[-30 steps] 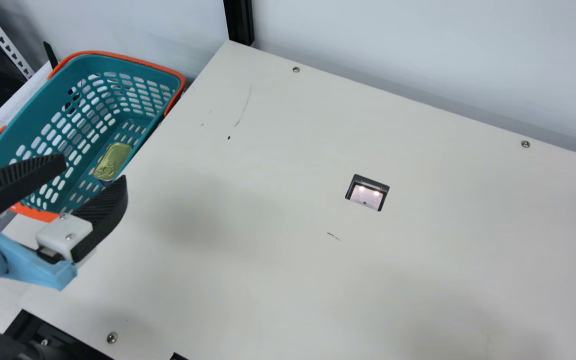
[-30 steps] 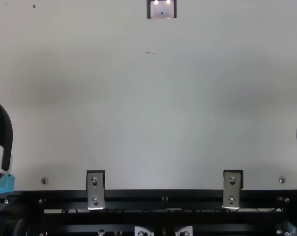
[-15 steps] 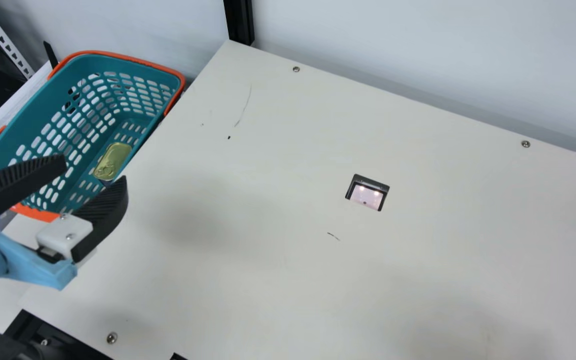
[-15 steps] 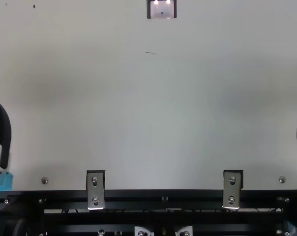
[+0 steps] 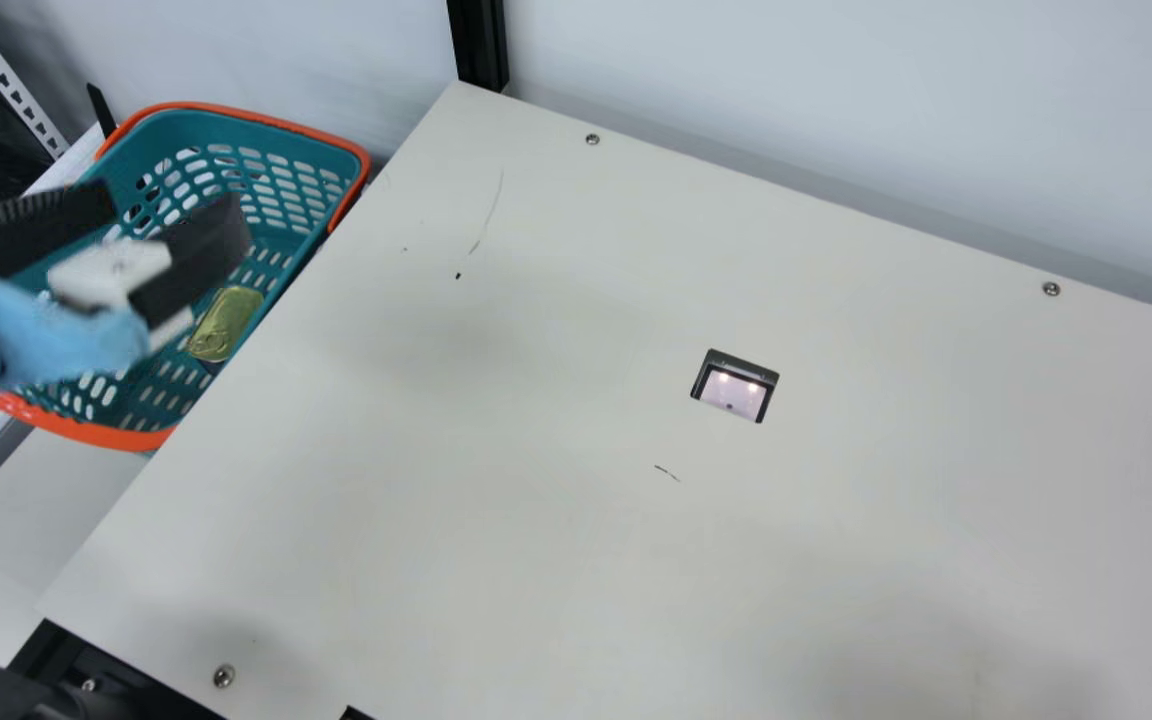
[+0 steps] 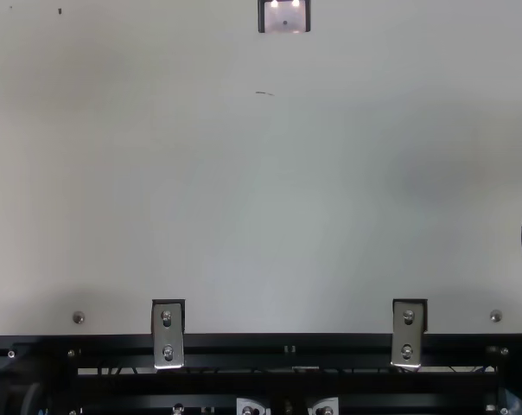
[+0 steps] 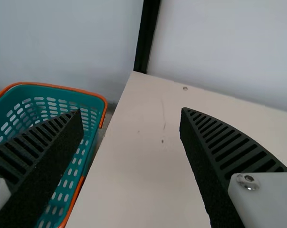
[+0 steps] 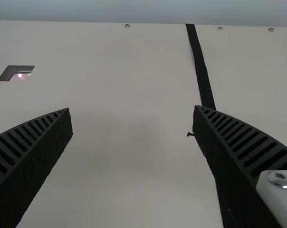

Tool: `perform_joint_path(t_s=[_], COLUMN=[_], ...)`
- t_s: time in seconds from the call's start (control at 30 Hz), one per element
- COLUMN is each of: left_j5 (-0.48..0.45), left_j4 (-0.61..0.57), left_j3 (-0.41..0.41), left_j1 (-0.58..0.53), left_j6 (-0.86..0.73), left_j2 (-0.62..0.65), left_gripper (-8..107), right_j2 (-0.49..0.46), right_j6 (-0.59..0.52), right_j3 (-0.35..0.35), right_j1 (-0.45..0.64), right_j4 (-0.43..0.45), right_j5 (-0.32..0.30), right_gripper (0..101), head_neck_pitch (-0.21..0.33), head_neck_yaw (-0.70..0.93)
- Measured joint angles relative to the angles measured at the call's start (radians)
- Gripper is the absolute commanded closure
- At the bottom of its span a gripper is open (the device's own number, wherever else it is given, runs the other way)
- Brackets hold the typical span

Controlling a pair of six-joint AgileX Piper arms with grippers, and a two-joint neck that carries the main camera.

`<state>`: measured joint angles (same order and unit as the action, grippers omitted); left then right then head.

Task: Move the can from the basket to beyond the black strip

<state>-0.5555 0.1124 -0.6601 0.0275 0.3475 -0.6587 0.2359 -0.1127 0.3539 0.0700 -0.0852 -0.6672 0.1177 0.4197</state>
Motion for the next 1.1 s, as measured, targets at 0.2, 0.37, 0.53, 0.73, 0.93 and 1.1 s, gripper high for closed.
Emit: perform_joint_path(t_s=[0.2, 0.37, 0.53, 0.73, 0.93, 1.1], left_j5=[0.003, -0.029, -0.062, -0.087, -0.104, -0.102], left_j4=[-0.074, -0.129, -0.107, -0.036, 0.037, 0.077], left_j3=[-0.130, -0.241, -0.328, -0.411, -0.470, -0.485], left_j1=[0.116, 0.209, 0.250, 0.239, 0.218, 0.219], left_j6=[-0.004, -0.009, 0.030, 0.136, 0.244, 0.229], left_j2=[-0.196, -0.354, -0.507, -0.674, -0.813, -0.908], left_gripper=[9, 9, 9, 9, 9, 9], right_j2=[0.000, 0.000, 0.000, 0.000, 0.000, 0.000], right_j6=[0.000, 0.000, 0.000, 0.000, 0.000, 0.000], right_j3=[0.000, 0.000, 0.000, 0.000, 0.000, 0.000], right_j1=[0.000, 0.000, 0.000, 0.000, 0.000, 0.000], right_j4=[0.000, 0.000, 0.000, 0.000, 0.000, 0.000], right_j5=[0.000, 0.000, 0.000, 0.000, 0.000, 0.000], right_gripper=[0, 0, 0, 0, 0, 0], head_neck_pitch=[0.000, 0.000, 0.000, 0.000, 0.000, 0.000], head_neck_yaw=[0.000, 0.005, 0.005, 0.005, 0.000, 0.005])
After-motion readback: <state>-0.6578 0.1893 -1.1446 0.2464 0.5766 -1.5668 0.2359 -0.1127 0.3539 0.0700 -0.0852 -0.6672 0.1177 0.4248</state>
